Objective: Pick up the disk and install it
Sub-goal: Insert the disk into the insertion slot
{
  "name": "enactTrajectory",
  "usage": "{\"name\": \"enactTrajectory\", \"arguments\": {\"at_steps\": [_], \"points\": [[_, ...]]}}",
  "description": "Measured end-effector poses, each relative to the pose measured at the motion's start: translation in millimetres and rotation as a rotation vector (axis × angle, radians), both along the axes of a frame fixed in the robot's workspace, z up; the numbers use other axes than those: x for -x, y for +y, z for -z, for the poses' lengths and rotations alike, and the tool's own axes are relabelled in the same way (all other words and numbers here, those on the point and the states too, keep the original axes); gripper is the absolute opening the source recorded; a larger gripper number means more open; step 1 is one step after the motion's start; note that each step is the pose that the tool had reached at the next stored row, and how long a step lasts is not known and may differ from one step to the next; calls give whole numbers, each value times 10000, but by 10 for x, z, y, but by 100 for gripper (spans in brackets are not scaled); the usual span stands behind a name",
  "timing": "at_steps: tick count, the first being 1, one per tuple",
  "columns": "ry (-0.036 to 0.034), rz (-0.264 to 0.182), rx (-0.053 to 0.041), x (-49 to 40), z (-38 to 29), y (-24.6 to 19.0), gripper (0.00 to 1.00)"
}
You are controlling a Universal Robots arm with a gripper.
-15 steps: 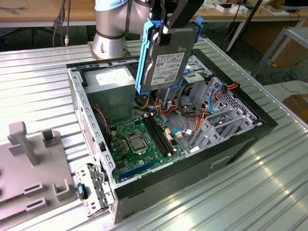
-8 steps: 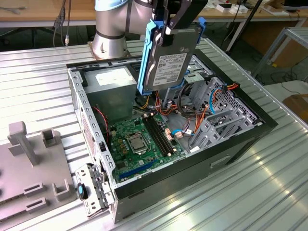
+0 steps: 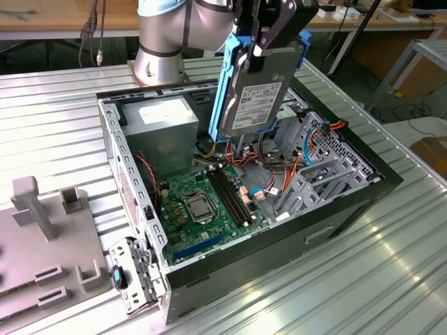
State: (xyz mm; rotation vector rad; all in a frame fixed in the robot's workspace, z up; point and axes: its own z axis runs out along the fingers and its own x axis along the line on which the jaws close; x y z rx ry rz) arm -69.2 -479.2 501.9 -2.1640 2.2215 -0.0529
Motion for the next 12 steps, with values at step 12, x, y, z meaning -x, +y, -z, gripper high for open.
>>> {"name": "enactTrajectory", "arguments": {"at_steps": [12], "points": [[0, 66, 24, -213, 75, -157, 37]]}}
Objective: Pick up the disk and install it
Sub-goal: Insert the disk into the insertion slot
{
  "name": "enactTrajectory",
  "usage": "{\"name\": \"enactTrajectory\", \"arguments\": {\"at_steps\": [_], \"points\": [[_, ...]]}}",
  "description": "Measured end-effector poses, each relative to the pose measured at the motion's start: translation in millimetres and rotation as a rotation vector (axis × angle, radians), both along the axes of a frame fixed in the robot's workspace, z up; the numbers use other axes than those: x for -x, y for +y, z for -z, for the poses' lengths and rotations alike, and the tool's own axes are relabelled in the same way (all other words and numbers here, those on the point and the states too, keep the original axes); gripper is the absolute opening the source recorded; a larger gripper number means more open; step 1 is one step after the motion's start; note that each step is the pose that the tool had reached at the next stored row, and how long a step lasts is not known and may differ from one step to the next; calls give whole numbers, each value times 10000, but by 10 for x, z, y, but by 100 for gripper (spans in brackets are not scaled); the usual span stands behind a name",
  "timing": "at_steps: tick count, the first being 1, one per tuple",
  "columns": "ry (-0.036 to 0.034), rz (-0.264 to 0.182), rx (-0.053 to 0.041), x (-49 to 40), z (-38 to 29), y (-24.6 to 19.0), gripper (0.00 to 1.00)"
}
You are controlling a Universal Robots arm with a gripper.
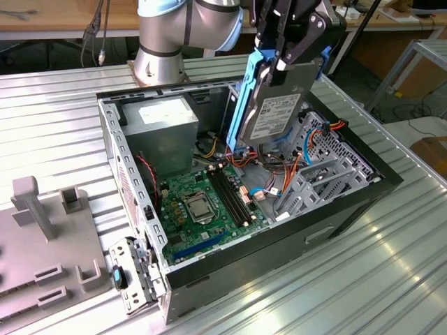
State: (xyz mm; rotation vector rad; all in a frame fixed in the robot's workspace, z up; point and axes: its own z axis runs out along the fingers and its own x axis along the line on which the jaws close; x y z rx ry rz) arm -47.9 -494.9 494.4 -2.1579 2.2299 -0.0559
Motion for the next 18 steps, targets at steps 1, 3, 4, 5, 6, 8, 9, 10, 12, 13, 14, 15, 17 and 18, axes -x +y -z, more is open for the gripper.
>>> {"name": "enactTrajectory", "arguments": {"at_steps": [1, 3, 4, 5, 6, 8, 9, 10, 12, 13, 14, 15, 17, 18], "points": [[0, 1, -1, -5, 3, -16, 37], [0, 3, 4, -17, 7, -54, 37], [0, 6, 7, -30, 11, -96, 37], [0, 8, 11, -38, 14, -121, 37], [0, 10, 15, -43, 15, -133, 37], [0, 14, 25, -52, 17, -157, 37], [0, 15, 30, -56, 17, -168, 37], [0, 18, 34, -62, 19, -182, 37], [0, 24, 43, -74, 22, -216, 37], [0, 26, 46, -79, 23, -228, 37], [0, 30, 50, -85, 25, -241, 37], [0, 35, 60, -95, 26, -261, 37], [0, 41, 71, -109, 29, -285, 37], [0, 45, 76, -120, 32, -305, 37]]}}
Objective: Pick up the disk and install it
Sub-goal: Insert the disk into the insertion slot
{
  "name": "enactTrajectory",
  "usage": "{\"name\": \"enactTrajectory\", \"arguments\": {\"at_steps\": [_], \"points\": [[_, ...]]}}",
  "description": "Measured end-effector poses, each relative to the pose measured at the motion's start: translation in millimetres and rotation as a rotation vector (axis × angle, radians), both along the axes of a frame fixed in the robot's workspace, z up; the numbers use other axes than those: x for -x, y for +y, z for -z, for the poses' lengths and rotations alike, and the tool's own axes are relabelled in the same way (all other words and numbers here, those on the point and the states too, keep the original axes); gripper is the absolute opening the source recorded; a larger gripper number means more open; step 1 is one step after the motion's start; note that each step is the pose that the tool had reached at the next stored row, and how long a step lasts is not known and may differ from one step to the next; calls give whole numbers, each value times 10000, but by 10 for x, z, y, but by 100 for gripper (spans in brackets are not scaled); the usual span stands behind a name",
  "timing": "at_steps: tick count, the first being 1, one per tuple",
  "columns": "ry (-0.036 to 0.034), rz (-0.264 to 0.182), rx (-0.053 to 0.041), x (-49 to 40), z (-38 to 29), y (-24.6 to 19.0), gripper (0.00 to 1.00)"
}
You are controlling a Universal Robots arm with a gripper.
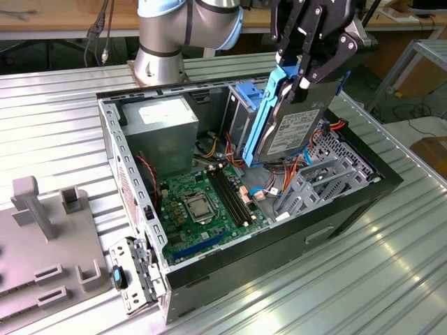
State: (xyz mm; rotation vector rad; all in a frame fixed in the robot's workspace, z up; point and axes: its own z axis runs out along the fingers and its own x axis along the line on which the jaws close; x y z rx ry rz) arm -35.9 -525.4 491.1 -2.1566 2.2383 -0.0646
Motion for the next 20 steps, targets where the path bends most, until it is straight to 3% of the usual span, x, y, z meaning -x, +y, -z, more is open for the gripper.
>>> {"name": "enactTrajectory", "arguments": {"at_steps": [3, 9, 10, 14, 18, 20], "points": [[0, 9, 95, -137, 33, -49, 37], [0, 14, 221, -311, 70, -60, 37], [0, 13, 256, -378, 78, -62, 37], [0, 14, 306, -553, 95, -68, 37], [7, 10, 330, -816, 112, -83, 37], [7, 5, 330, -856, 112, -98, 37]]}}
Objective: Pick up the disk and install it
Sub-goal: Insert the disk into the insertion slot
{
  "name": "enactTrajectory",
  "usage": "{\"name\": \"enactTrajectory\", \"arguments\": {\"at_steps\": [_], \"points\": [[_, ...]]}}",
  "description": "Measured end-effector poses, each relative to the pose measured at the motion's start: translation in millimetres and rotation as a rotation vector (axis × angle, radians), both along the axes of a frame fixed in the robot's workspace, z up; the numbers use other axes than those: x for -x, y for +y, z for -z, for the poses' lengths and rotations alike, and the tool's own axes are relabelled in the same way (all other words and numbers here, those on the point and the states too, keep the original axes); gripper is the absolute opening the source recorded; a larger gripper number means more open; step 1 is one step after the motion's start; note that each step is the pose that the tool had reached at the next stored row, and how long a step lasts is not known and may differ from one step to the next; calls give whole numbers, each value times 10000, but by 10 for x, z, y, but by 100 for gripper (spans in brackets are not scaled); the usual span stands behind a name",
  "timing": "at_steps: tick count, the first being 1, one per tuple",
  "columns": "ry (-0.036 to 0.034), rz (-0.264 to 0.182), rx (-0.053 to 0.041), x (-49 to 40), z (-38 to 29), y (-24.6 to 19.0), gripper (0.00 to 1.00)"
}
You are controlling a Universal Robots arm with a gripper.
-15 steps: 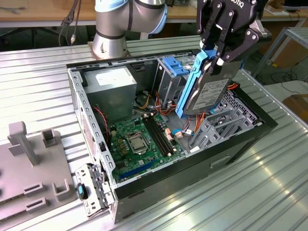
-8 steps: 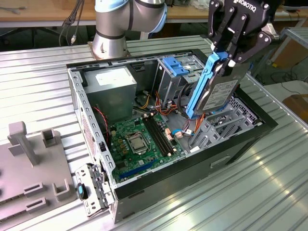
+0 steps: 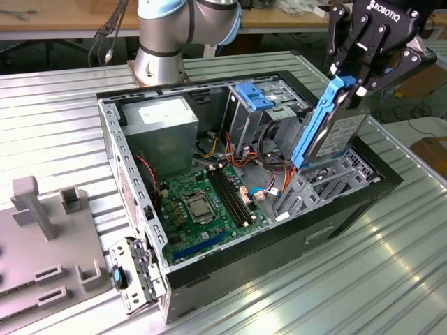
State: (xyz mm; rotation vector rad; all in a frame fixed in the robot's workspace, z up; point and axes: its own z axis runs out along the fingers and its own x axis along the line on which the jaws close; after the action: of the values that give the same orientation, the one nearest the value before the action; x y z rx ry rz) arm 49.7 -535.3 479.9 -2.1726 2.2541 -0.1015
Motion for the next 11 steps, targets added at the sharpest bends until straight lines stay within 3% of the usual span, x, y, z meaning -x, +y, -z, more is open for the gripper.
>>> {"name": "enactTrajectory", "arguments": {"at_steps": [11], "points": [[11, -64, 1, -76, 47, -91, 37]]}}
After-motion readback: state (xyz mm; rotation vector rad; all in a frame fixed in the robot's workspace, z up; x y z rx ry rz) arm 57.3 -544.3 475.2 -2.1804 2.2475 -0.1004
